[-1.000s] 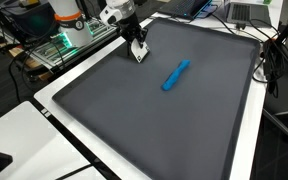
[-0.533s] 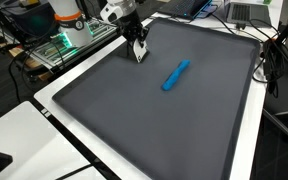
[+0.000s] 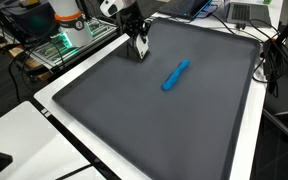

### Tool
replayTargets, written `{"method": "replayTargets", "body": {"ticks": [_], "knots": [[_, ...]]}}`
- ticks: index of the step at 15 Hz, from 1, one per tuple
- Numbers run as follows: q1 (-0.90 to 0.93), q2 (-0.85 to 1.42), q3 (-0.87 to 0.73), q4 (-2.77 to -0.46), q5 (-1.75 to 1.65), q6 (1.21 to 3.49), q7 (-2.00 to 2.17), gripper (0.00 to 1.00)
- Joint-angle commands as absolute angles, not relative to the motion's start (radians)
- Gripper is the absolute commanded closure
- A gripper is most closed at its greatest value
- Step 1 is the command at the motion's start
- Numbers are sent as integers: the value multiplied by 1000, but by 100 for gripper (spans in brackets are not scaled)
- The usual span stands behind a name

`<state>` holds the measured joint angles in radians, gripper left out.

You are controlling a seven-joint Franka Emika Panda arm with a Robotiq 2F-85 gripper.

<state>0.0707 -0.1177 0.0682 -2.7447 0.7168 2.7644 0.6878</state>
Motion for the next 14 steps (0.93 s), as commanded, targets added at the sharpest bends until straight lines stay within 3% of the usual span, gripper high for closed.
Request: {"method": "replayTargets", "body": {"ticks": [1,6,14], "knots": [[47,-195,91,-2766,572,2752,743,98],[21,-251,121,-2705,281,2629,798,98],[58,-200,131,-2426,153,2262,607,98]]}}
